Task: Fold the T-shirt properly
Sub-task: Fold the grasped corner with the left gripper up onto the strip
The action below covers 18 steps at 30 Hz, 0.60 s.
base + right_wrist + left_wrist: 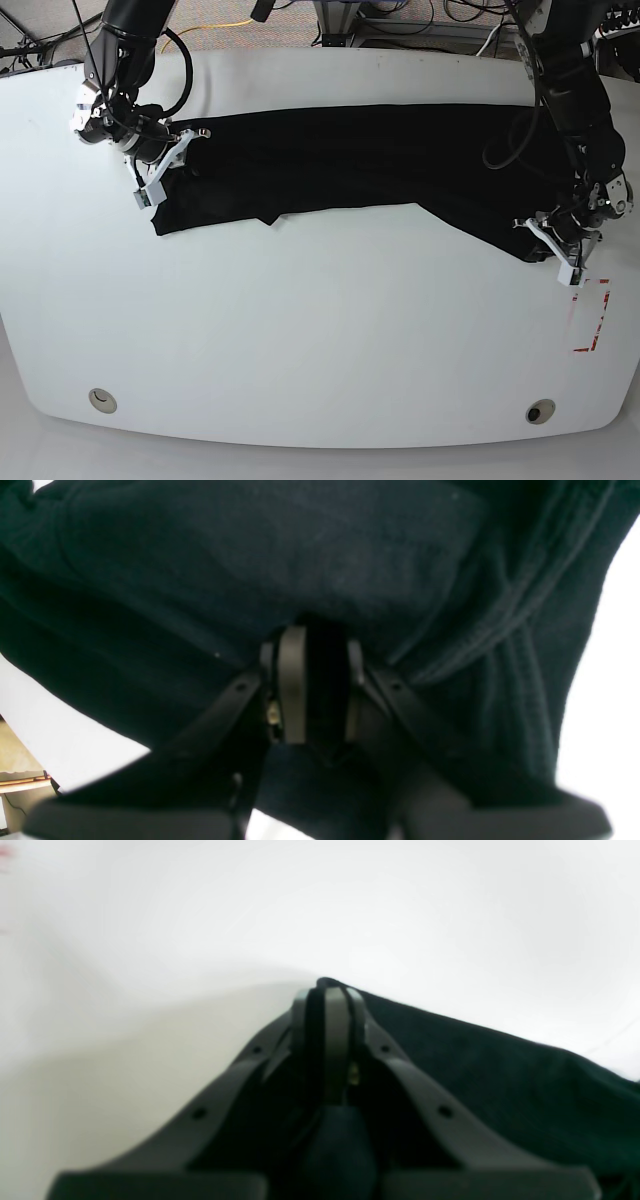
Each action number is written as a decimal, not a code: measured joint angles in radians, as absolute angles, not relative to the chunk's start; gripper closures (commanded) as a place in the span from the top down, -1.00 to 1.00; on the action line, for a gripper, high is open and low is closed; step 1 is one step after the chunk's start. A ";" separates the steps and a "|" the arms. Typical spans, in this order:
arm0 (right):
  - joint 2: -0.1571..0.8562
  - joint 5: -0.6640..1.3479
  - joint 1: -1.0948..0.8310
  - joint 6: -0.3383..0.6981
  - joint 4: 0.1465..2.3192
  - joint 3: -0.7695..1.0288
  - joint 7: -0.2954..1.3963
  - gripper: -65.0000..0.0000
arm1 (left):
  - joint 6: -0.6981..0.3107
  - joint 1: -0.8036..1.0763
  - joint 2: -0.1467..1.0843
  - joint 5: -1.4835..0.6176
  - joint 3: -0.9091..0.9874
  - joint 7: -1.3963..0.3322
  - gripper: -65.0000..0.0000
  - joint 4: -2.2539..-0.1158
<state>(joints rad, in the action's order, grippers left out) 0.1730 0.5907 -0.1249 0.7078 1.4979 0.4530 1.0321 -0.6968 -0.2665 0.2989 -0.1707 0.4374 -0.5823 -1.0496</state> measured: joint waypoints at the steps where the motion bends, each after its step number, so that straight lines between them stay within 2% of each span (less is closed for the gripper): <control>1: 0.172 0.590 -0.124 0.708 1.498 0.453 1.032 -0.69 | -0.697 -0.251 0.303 -0.178 0.450 -0.590 -0.95 -1.093; 18: 0.169 0.585 -0.125 0.708 1.497 0.456 1.027 -0.69 | -0.704 0.073 0.229 -0.191 0.551 -0.737 -0.95 -1.769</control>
